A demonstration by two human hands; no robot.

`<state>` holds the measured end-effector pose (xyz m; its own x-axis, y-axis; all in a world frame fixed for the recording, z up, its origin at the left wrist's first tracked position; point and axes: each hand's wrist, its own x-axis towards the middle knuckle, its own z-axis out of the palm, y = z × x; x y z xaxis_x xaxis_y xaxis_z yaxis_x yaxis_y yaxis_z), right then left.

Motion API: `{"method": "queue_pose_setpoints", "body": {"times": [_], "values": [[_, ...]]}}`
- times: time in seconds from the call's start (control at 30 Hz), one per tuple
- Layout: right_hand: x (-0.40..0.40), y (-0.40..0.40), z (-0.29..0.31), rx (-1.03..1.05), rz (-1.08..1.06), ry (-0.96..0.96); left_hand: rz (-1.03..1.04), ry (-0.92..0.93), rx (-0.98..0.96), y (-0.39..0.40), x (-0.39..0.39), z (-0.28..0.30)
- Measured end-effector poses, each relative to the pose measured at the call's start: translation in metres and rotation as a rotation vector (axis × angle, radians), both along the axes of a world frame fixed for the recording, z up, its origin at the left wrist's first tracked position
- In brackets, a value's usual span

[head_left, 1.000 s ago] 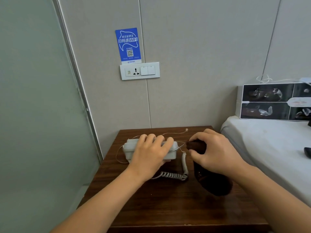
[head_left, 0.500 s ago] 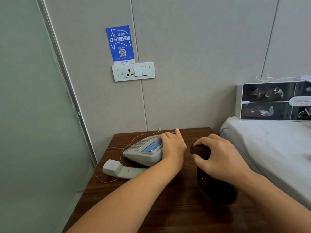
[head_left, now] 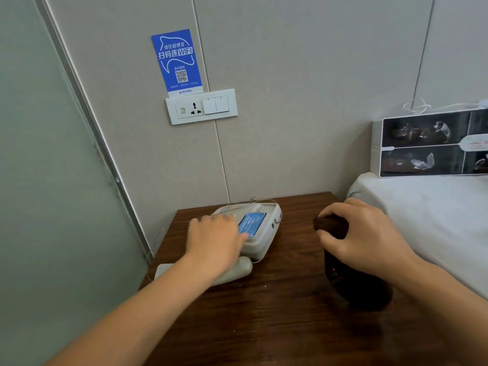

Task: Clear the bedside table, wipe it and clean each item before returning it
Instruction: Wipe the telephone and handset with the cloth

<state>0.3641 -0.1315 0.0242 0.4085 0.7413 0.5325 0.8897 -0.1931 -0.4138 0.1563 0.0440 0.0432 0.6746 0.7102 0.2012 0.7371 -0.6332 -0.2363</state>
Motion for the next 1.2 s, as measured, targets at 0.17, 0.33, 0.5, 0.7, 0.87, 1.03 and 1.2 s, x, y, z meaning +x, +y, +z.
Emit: {"method": "queue_pose_setpoints", "body": {"times": [0.17, 0.33, 0.5, 0.7, 0.87, 1.03, 1.2], "values": [[-0.006, 0.008, -0.005, -0.092, 0.029, -0.008, -0.057, 0.403, -0.357, 0.022, -0.082, -0.008], [-0.010, 0.011, -0.010, -0.165, 0.045, 0.007, -0.220, 0.251, -0.354, 0.045, -0.098, -0.028], [-0.006, 0.006, -0.009, -0.205, 0.029, 0.016, -0.452, 0.223, -0.182, 0.040, -0.096, -0.033], [0.005, 0.002, -0.002, -0.137, -0.019, 0.031, -0.435, -0.165, -0.786, 0.010, -0.053, -0.004], [0.011, 0.001, 0.000, -0.115, -0.056, 0.052, -0.345, -0.482, -1.137, 0.013, 0.001, 0.016], [0.016, 0.000, 0.001, -0.102, -0.102, 0.064, -0.406, -0.688, -1.206, 0.012, 0.064, 0.053], [0.011, 0.002, -0.001, -0.128, -0.068, 0.086, -0.406, -0.901, -1.189, 0.018, 0.113, 0.096]]}}
